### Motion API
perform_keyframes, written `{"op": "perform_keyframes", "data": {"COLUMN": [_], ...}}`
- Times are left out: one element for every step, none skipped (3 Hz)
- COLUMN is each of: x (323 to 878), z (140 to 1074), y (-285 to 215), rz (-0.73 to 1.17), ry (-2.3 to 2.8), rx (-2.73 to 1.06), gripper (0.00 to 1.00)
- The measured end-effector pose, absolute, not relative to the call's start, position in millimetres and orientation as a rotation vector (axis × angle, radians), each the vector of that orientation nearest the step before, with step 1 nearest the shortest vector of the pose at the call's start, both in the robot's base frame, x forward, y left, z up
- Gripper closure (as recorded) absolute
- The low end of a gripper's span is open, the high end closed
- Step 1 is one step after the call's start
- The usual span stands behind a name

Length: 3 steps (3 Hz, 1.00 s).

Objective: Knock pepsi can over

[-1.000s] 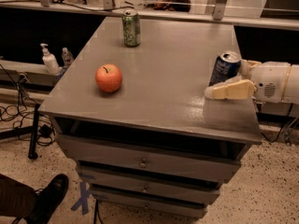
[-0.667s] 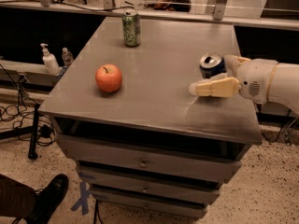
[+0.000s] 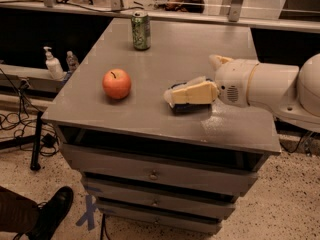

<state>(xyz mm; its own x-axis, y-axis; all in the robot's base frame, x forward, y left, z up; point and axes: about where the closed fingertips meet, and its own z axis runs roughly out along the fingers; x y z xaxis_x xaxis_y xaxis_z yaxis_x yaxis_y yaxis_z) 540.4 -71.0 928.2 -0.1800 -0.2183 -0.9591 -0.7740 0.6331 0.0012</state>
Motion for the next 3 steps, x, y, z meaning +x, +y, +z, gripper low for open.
{"op": "perform_keyframes", "data": {"x": [543, 553, 569], "z": [922, 919, 926], "y": [-73, -102, -148], "rz": [0.598, 0.584, 0.551], "ry": [1.713, 1.682, 1.655], "rx": [-0.869, -0.943, -0.997], "gripper": [0.00, 0.00, 0.00]}}
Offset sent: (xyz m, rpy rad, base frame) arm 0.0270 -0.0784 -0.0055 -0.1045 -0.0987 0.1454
